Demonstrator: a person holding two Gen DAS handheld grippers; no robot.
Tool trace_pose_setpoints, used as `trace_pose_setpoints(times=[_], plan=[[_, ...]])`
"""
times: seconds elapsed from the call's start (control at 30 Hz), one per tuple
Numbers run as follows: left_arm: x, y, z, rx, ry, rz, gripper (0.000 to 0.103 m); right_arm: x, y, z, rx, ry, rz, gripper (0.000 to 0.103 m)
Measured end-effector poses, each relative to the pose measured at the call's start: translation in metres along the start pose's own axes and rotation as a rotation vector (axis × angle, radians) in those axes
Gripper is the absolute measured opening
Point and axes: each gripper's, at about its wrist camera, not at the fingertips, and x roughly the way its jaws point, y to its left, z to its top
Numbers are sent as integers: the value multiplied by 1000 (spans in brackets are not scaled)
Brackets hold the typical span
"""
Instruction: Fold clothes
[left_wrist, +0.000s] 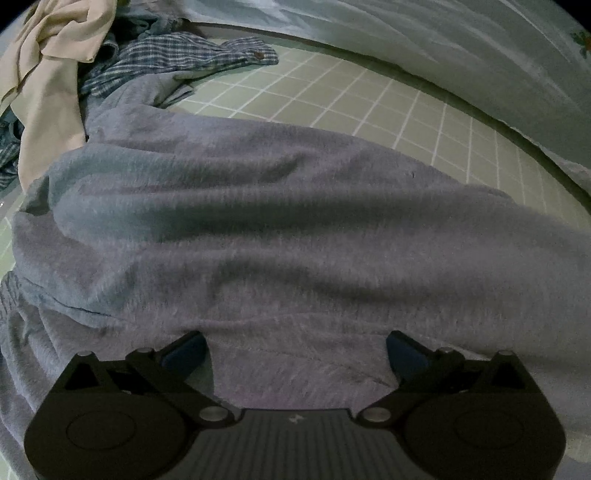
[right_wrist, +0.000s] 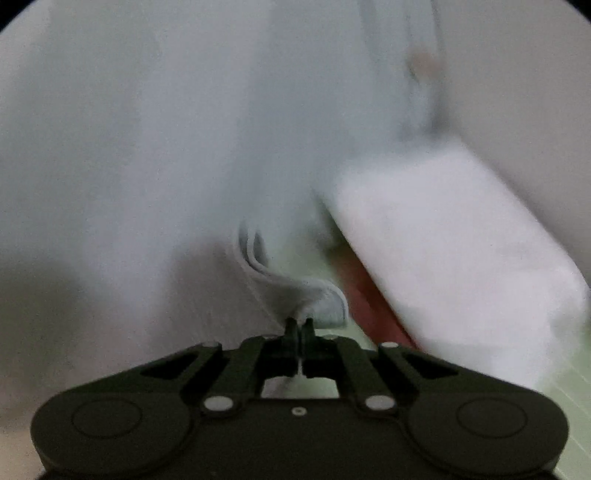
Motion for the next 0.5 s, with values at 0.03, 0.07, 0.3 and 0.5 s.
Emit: trace_pose_setpoints(times=[0.03, 0.07, 0.3, 0.5], plan=[[0, 1, 0, 4, 4, -5, 103, 11, -11, -13, -9, 55, -48, 2], [0, 2, 0, 7, 7, -9, 103, 22, -22, -26, -18, 110, -97, 4], [-4, 2, 4, -6, 49, -24, 103, 31, -28, -37, -23, 107, -160, 66], [-24, 2, 22, -23, -26, -60, 103, 50, 16, -27, -78, 106, -66, 72]])
